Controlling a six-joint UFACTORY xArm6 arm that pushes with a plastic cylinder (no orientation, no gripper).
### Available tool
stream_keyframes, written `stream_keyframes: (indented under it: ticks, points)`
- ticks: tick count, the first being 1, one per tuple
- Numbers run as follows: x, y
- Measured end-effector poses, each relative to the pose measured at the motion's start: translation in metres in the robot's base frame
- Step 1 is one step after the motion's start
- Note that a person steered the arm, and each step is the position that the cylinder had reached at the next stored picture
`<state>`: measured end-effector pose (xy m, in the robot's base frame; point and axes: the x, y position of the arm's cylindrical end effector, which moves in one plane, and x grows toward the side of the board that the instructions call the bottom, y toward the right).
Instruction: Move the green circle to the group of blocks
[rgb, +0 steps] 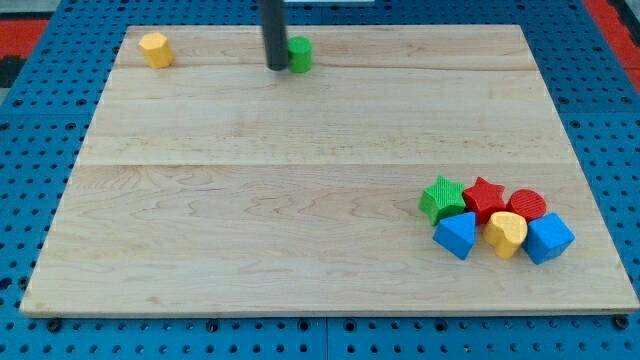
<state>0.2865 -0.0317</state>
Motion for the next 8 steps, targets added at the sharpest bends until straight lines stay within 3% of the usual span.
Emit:
stream_keyframes:
  ticks: [1,2,3,4,5,6,8]
  points:
    - [0.001,0.002]
    - [-0.015,-0.064]
    - [-0.054,-0.068]
    - [-0.049,-0.008]
    - [-0.007,0.076]
    - [0.040,0.122]
    - [0.028,0.127]
